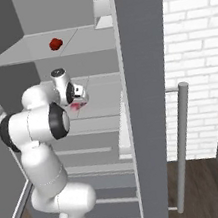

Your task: Place one bell pepper and one steak in each tupperware on the nearby counter, to pack two identical lunches.

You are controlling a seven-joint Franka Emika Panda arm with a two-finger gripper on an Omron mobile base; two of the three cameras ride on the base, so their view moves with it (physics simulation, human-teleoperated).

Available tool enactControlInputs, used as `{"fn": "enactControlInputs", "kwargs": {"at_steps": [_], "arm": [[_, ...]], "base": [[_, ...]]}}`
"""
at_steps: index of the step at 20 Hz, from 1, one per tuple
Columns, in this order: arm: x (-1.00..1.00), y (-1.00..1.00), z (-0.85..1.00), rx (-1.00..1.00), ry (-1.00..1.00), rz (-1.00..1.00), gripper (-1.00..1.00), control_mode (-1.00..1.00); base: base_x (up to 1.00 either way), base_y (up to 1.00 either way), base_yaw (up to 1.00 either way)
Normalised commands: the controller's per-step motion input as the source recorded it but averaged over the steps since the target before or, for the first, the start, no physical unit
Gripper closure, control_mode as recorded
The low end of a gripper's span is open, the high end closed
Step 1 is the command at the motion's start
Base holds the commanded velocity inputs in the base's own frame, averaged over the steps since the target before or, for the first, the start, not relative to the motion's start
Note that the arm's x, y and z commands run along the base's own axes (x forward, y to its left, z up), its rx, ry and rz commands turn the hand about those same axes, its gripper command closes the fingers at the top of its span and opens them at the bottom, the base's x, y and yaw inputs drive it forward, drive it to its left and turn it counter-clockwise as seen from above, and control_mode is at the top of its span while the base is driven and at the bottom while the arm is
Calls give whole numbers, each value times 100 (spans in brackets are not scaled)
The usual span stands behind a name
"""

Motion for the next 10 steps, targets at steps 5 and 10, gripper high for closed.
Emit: {"fn": "enactControlInputs", "kwargs": {"at_steps": [5, 10], "arm": [[12, 0, -3, 0, 1, 0, -100, -100], [-4, 0, -17, 0, 2, 0, -100, -100]], "base": [[0, 0, 0], [0, 0, 0]]}}
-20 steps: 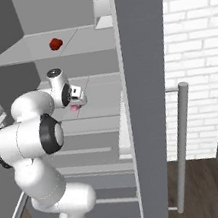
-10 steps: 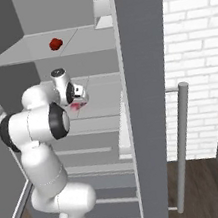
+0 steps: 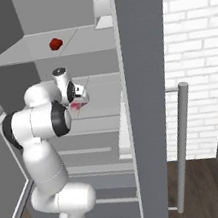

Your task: Place one bell pepper and one steak in each tupperware on the nearby counter, to pack two identical lunches.

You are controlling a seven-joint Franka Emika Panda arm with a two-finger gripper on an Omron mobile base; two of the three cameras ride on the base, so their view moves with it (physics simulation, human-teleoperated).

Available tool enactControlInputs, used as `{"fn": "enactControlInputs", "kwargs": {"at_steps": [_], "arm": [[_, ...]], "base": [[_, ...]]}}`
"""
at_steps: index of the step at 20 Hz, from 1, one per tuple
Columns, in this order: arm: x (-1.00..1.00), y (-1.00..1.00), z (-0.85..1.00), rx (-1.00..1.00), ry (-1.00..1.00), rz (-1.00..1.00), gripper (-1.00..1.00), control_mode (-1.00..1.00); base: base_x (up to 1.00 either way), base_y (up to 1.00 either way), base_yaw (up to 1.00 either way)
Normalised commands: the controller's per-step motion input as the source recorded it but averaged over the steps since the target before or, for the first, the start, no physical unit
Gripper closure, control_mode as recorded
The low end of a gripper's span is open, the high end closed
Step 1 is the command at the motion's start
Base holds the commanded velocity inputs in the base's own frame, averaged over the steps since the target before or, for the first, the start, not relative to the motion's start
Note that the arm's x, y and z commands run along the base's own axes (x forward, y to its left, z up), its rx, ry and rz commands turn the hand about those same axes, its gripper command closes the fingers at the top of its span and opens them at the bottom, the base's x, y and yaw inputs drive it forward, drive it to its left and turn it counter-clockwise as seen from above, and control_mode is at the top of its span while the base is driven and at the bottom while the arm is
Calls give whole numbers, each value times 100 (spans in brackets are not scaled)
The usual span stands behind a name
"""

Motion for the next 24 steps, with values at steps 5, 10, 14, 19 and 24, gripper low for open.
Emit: {"fn": "enactControlInputs", "kwargs": {"at_steps": [5, 10, 14, 19, 24], "arm": [[3, 0, -40, 0, -1, 0, -100, -100], [12, 0, -26, 0, -6, 0, -100, -100], [4, 0, -6, 0, -6, 0, -100, -100], [0, 0, 0, 0, -1, 0, 100, -100], [0, 0, 0, 0, 0, 0, 100, -100]], "base": [[0, 0, 0], [0, 0, 0], [0, 0, 0], [0, 0, 0], [0, 0, 0]]}}
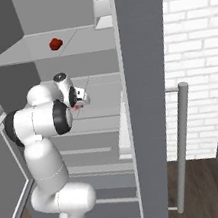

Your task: Place one bell pepper and one steak in each tupperware on the nearby counter, to pack two identical lunches.

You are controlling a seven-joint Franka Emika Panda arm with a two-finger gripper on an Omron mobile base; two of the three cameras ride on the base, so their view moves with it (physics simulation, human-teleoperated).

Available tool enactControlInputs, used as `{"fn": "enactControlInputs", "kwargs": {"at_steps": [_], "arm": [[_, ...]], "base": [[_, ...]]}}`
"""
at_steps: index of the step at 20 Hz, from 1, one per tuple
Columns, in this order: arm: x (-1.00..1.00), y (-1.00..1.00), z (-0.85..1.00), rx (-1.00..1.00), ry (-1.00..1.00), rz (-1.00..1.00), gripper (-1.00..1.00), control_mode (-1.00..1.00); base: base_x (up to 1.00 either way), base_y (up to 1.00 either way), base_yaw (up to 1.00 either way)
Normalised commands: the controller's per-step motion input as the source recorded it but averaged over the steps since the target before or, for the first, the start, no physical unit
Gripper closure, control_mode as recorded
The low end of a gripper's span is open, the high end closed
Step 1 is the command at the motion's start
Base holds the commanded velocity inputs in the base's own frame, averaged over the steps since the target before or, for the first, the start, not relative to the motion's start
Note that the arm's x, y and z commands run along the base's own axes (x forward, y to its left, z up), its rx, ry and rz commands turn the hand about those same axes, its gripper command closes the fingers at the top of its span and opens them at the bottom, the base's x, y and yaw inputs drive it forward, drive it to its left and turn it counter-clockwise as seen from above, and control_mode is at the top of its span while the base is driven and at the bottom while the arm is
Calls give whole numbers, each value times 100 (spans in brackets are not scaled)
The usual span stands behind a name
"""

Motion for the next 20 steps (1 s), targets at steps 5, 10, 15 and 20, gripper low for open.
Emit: {"fn": "enactControlInputs", "kwargs": {"at_steps": [5, 10, 15, 20], "arm": [[-36, -2, 0, 0, 0, 0, 100, -100], [-97, -12, 0, 0, -4, 0, 100, -100], [-99, -14, 58, 0, -2, 0, 100, -100], [-96, 0, 100, 0, 17, 9, 100, -100]], "base": [[0, 0, 0], [0, 0, 0], [0, 0, 0], [0, 0, 0]]}}
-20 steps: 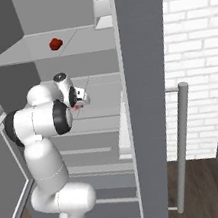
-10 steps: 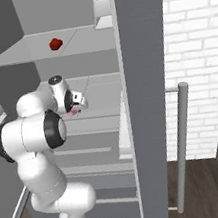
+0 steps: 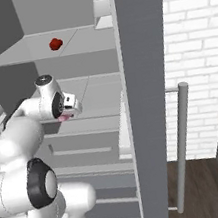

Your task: Place one bell pepper and one steak in each tupperware on the nearby counter, to pack two identical lunches.

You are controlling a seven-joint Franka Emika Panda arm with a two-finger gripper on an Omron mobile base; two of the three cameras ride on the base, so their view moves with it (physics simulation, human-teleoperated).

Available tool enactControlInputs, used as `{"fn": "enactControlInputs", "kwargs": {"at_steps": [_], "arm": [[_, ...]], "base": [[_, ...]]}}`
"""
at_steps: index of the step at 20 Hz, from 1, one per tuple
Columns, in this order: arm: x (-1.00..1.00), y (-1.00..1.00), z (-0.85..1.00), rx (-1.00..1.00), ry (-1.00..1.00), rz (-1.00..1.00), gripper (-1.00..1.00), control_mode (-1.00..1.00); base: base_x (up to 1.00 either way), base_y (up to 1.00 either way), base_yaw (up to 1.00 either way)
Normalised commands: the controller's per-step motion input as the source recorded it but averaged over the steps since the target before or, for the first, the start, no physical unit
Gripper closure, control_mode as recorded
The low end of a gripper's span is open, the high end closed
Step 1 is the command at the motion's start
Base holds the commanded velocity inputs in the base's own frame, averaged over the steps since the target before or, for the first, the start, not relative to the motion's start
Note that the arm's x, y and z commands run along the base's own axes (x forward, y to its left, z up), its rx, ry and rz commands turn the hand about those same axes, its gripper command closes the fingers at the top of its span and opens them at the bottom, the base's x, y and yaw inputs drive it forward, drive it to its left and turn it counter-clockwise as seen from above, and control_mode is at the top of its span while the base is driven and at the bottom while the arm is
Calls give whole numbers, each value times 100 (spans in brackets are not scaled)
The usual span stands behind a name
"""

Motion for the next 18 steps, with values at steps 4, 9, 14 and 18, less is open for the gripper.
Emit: {"fn": "enactControlInputs", "kwargs": {"at_steps": [4, 9, 14, 18], "arm": [[-100, 0, 92, 0, 21, 12, 100, -100], [-100, -4, 53, 0, 6, 6, 100, -100], [-100, -17, 2, 0, -1, 0, 100, -100], [-100, -24, -11, 0, -10, 0, 100, -100]], "base": [[0, 0, 0], [0, 0, 0], [0, 0, 0], [0, 0, 0]]}}
